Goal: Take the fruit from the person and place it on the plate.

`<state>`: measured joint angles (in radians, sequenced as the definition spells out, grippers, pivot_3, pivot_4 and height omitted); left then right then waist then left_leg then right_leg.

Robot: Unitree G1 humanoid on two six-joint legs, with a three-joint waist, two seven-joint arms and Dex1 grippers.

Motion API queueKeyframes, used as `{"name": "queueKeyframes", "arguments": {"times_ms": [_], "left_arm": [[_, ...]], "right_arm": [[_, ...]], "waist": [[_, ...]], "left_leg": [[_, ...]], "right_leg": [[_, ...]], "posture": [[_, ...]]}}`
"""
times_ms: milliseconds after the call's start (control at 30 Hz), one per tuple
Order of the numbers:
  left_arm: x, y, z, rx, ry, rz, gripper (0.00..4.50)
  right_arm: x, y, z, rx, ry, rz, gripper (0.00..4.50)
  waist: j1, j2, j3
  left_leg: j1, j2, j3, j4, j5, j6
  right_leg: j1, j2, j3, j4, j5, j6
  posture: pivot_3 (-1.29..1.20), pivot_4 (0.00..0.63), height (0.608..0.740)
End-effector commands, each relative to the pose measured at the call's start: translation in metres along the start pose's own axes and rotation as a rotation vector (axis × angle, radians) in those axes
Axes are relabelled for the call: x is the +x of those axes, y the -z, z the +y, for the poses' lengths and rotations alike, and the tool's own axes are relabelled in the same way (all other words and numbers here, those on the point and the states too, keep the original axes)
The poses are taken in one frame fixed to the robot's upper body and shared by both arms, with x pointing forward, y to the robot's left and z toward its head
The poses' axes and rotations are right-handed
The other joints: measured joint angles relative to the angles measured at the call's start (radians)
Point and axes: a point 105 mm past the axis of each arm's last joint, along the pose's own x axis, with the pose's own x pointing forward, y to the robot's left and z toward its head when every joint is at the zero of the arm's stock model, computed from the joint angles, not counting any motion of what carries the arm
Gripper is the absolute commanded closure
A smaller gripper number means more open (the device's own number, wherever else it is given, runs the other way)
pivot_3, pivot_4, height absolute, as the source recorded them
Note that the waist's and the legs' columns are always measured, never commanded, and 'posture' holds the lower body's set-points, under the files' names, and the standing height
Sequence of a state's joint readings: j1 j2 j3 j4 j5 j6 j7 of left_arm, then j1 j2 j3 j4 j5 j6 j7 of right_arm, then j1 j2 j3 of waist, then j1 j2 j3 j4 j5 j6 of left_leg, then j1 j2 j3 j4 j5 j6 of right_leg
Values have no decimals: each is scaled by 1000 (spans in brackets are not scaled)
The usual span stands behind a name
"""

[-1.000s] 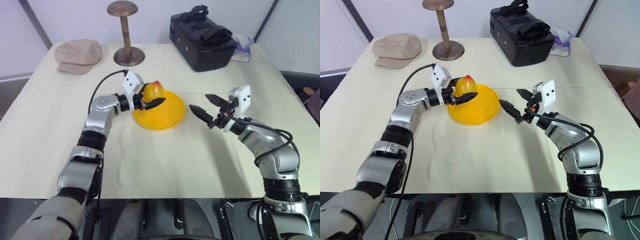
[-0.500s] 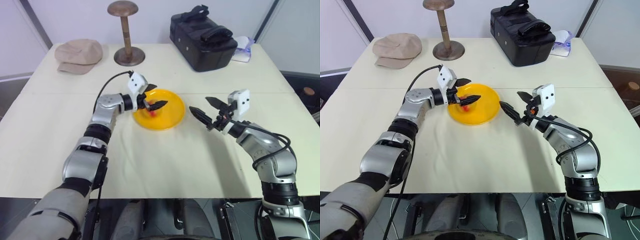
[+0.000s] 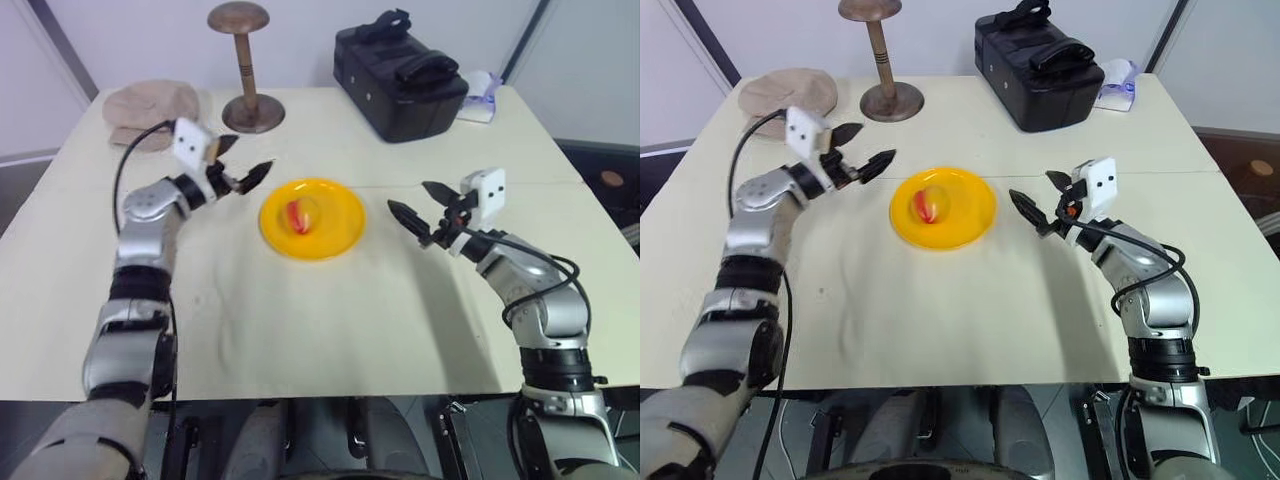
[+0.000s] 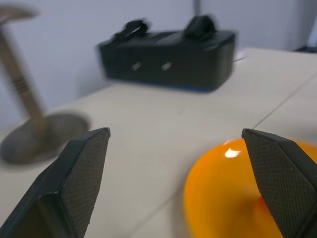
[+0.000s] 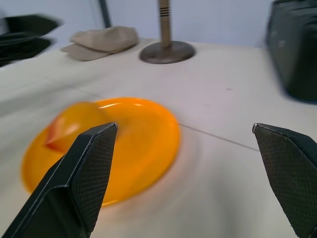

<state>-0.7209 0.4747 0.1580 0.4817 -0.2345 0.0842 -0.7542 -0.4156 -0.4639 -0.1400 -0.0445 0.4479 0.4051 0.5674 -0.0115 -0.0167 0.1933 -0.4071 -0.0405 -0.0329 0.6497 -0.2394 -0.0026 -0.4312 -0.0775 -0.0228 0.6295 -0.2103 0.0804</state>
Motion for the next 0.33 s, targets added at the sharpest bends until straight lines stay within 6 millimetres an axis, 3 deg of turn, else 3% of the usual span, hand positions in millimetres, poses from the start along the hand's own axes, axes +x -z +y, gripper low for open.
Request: {"name": "queueKeyframes", "arguments": {"times_ms": [33, 333], "left_arm": [[-26, -17, 8, 32, -80, -13, 36], [-82, 9, 15, -75, -294, 66, 36]], "right_arm": [[0, -13, -6, -45, 16, -51, 0], [4, -7, -13, -52, 30, -50, 0]], "waist": [[-2, 0, 0], [1, 0, 0]], "left_leg": [[0, 0, 0, 0, 0, 0], [0, 0, 0, 0, 0, 0]], "right_leg": [[0, 0, 0, 0, 0, 0], [0, -1, 0, 0, 0, 0]], "posture": [[0, 150, 740], [0, 150, 740]]}}
